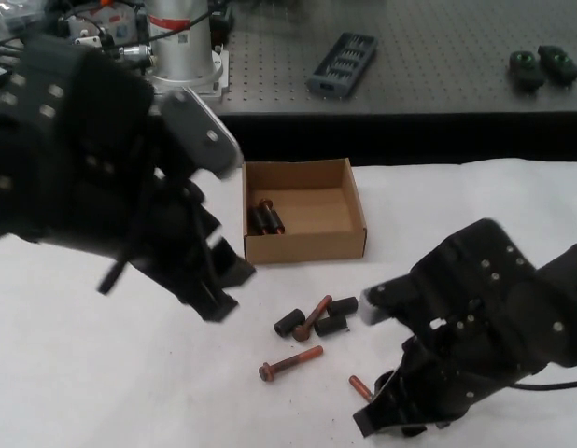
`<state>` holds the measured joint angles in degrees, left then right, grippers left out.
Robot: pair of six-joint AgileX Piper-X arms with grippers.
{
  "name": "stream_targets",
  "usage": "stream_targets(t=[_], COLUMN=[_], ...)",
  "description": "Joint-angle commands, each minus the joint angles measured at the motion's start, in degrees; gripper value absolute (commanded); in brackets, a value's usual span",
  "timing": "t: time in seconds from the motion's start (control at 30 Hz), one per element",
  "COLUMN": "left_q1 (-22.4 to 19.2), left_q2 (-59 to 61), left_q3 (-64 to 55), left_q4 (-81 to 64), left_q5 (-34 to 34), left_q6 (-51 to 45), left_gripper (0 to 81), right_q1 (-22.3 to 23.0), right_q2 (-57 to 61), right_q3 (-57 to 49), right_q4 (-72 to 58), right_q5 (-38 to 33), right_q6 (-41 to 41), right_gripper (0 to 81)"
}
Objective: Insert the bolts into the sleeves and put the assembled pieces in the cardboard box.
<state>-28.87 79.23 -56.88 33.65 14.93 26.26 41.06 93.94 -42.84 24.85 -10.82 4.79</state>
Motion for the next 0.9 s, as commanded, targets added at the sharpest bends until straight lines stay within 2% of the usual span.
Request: stream_targets(t=[0.0, 0.17, 0.4, 0.63, 0.87], left_q1=[2.58, 2.89, 2.89, 2.89, 2.89], left_q2=[-5.91, -10.1, -13.41, -13.28, -13.28], left_q3=[-0.61, -0.61, -0.61, -0.61, -0.61], left_q4=[-0.3, -0.3, -0.3, -0.3, -0.3], left_q5=[-0.66, -0.66, -0.79, -1.85, -1.85], left_q6=[-1.02, -1.02, -1.02, -1.02, -1.02], left_gripper=[44.7, 44.7, 44.7, 44.7, 44.7], right_q1=[0.06, 0.06, 0.4, 3.52, 5.11], right_q2=[0.76, 1.78, 1.78, 0.16, -4.27], right_q3=[-0.24, -0.24, -0.38, -3.84, -3.99], right_q4=[-0.31, 0.28, 2.78, 10.96, 8.62], right_q5=[0.03, 3.83, 4.72, 4.7, 4.7], right_q6=[-1.03, -2.5, -9.62, -31.05, -48.01], right_gripper=[30.4, 29.3, 6.1, 4.5, 4.5])
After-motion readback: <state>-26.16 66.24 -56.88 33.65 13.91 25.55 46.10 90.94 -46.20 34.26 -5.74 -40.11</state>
